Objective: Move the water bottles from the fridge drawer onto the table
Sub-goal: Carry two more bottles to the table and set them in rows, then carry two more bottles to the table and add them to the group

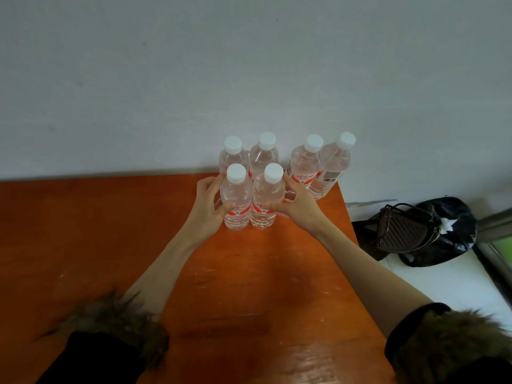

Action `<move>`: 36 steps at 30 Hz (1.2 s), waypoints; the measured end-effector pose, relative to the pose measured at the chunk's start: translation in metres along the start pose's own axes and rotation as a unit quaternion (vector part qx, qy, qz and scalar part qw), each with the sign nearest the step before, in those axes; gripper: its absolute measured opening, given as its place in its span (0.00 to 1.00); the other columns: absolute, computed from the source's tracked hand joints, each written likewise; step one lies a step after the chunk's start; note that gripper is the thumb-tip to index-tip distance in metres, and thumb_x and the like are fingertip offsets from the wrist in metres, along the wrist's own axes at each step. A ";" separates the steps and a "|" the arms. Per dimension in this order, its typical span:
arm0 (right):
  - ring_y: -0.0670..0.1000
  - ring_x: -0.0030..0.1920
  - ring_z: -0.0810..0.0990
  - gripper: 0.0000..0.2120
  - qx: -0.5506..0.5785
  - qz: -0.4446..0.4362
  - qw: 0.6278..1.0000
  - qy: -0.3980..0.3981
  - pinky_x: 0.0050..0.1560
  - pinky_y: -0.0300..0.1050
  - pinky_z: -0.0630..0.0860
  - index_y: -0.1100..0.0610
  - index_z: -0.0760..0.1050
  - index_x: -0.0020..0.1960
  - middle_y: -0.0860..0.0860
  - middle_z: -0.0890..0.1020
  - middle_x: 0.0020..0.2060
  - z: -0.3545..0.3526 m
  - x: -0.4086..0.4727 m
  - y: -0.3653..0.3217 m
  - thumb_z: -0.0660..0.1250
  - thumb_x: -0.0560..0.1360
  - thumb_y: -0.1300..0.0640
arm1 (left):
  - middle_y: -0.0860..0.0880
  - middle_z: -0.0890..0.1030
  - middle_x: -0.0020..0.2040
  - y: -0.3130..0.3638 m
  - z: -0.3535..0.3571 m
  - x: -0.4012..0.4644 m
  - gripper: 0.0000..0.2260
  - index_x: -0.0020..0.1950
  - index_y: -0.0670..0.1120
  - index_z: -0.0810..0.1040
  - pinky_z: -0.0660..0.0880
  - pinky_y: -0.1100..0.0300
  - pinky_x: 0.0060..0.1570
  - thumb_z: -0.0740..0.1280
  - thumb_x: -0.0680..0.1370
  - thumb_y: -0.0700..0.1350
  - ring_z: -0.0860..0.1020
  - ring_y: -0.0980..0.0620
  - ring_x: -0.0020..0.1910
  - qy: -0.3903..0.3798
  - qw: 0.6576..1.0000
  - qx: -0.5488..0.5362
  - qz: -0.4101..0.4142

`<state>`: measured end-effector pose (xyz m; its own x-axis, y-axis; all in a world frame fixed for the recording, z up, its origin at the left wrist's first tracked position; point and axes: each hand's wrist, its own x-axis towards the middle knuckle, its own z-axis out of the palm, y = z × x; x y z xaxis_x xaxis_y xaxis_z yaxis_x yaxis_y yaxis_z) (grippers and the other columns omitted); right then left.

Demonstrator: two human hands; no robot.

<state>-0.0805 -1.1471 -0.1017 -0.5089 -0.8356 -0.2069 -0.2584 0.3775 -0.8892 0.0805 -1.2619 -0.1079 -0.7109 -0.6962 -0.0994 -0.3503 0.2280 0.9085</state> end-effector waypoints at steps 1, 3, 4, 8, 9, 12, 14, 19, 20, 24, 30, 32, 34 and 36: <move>0.50 0.64 0.72 0.36 0.002 0.004 1.000 0.004 0.63 0.49 0.69 0.49 0.61 0.72 0.49 0.73 0.66 0.001 0.000 0.002 0.73 0.69 0.58 | 0.50 0.59 0.67 -0.001 0.001 -0.001 0.29 0.75 0.50 0.57 0.60 0.62 0.66 0.64 0.77 0.38 0.58 0.61 0.64 -0.001 1.000 -0.004 0.000; 0.50 0.67 0.70 0.37 0.014 0.018 1.000 0.012 0.65 0.51 0.67 0.50 0.58 0.74 0.49 0.70 0.69 0.004 -0.001 0.004 0.72 0.70 0.57 | 0.50 0.59 0.70 -0.003 0.003 -0.004 0.29 0.75 0.51 0.56 0.61 0.60 0.66 0.64 0.77 0.40 0.59 0.61 0.66 0.013 1.000 -0.005 0.000; 0.50 0.68 0.69 0.37 0.024 0.023 0.999 0.014 0.66 0.51 0.67 0.50 0.57 0.74 0.49 0.69 0.69 0.005 -0.003 0.005 0.72 0.71 0.57 | 0.49 0.59 0.71 -0.006 0.005 -0.006 0.29 0.75 0.51 0.56 0.62 0.61 0.66 0.64 0.77 0.42 0.60 0.60 0.66 0.025 1.000 -0.001 -0.002; 0.48 0.69 0.67 0.33 0.068 0.020 0.997 0.002 0.67 0.47 0.66 0.51 0.57 0.74 0.47 0.68 0.70 0.012 -0.016 0.005 0.69 0.73 0.58 | 0.49 0.62 0.73 -0.014 0.015 -0.018 0.28 0.75 0.53 0.56 0.66 0.52 0.67 0.62 0.77 0.52 0.65 0.52 0.70 0.032 0.998 0.025 -0.040; 0.49 0.70 0.66 0.34 0.066 0.022 0.998 0.002 0.69 0.50 0.65 0.50 0.55 0.74 0.47 0.66 0.71 0.013 -0.020 0.006 0.69 0.74 0.56 | 0.49 0.62 0.73 -0.016 0.018 -0.023 0.28 0.74 0.52 0.56 0.66 0.50 0.67 0.61 0.77 0.54 0.65 0.51 0.70 0.022 0.998 0.031 -0.057; 0.50 0.73 0.60 0.36 0.011 0.022 1.000 0.017 0.72 0.50 0.59 0.49 0.50 0.76 0.47 0.61 0.74 0.014 -0.038 0.010 0.66 0.75 0.49 | 0.49 0.62 0.74 -0.019 0.030 -0.044 0.27 0.74 0.51 0.56 0.64 0.47 0.69 0.59 0.78 0.56 0.63 0.49 0.72 -0.017 0.994 0.062 -0.093; 0.49 0.73 0.59 0.34 -0.055 0.000 0.998 0.039 0.68 0.42 0.57 0.49 0.51 0.76 0.48 0.60 0.74 0.009 -0.060 0.010 0.64 0.76 0.49 | 0.48 0.59 0.75 -0.016 0.038 -0.059 0.27 0.75 0.51 0.55 0.63 0.49 0.69 0.59 0.78 0.56 0.62 0.49 0.72 -0.037 0.991 0.099 -0.086; 0.51 0.75 0.53 0.33 -0.272 -0.023 0.955 0.112 0.74 0.51 0.55 0.51 0.50 0.76 0.50 0.55 0.76 -0.028 -0.127 0.018 0.60 0.77 0.44 | 0.51 0.53 0.77 0.022 0.061 -0.081 0.27 0.75 0.52 0.52 0.57 0.53 0.70 0.58 0.79 0.55 0.55 0.52 0.75 -0.071 0.973 0.206 0.077; 0.51 0.76 0.51 0.33 -0.310 -0.025 0.942 0.123 0.74 0.53 0.54 0.51 0.49 0.76 0.50 0.54 0.76 -0.038 -0.142 0.021 0.59 0.77 0.43 | 0.51 0.52 0.77 0.033 0.067 -0.083 0.28 0.76 0.53 0.51 0.55 0.53 0.70 0.57 0.79 0.56 0.52 0.52 0.75 -0.076 0.963 0.235 0.110; 0.53 0.76 0.44 0.34 -0.432 -0.005 0.880 0.195 0.75 0.57 0.45 0.48 0.45 0.76 0.50 0.48 0.77 -0.085 -0.216 0.027 0.56 0.77 0.39 | 0.52 0.45 0.77 0.090 0.103 -0.102 0.30 0.76 0.55 0.44 0.48 0.50 0.72 0.54 0.79 0.59 0.45 0.51 0.76 -0.091 0.911 0.317 0.247; 0.57 0.76 0.48 0.37 -0.527 0.071 0.784 0.320 0.72 0.63 0.45 0.46 0.47 0.76 0.53 0.51 0.76 -0.145 -0.383 0.037 0.45 0.71 0.31 | 0.49 0.44 0.77 0.179 0.193 -0.179 0.31 0.76 0.54 0.42 0.42 0.46 0.72 0.51 0.77 0.62 0.42 0.49 0.76 -0.127 0.822 0.353 0.429; 0.57 0.76 0.50 0.38 -0.541 0.120 0.757 0.348 0.71 0.65 0.48 0.45 0.46 0.75 0.53 0.52 0.76 -0.157 -0.448 0.045 0.45 0.70 0.30 | 0.50 0.41 0.77 0.204 0.226 -0.221 0.32 0.75 0.54 0.40 0.40 0.46 0.72 0.50 0.77 0.63 0.39 0.50 0.75 -0.141 0.796 0.353 0.471; 0.58 0.75 0.52 0.38 -0.550 0.157 0.730 0.374 0.69 0.67 0.51 0.45 0.46 0.75 0.53 0.54 0.76 -0.164 -0.517 0.053 0.47 0.70 0.30 | 0.50 0.41 0.77 0.226 0.258 -0.268 0.32 0.76 0.54 0.41 0.40 0.45 0.71 0.50 0.77 0.63 0.39 0.50 0.76 -0.160 0.773 0.344 0.508; 0.59 0.75 0.54 0.38 -0.552 0.203 0.707 0.393 0.68 0.67 0.52 0.46 0.46 0.75 0.54 0.55 0.76 -0.166 -0.586 0.062 0.47 0.70 0.30 | 0.49 0.45 0.77 0.246 0.288 -0.318 0.33 0.76 0.53 0.43 0.42 0.43 0.71 0.46 0.75 0.65 0.43 0.48 0.76 -0.177 0.747 0.328 0.551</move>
<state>0.0658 -0.5676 0.0319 -0.9124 -0.2528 0.3219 -0.2227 0.9665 0.1278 0.0451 -0.7883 0.0306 -0.8642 0.3564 0.3553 0.4247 0.8952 0.1349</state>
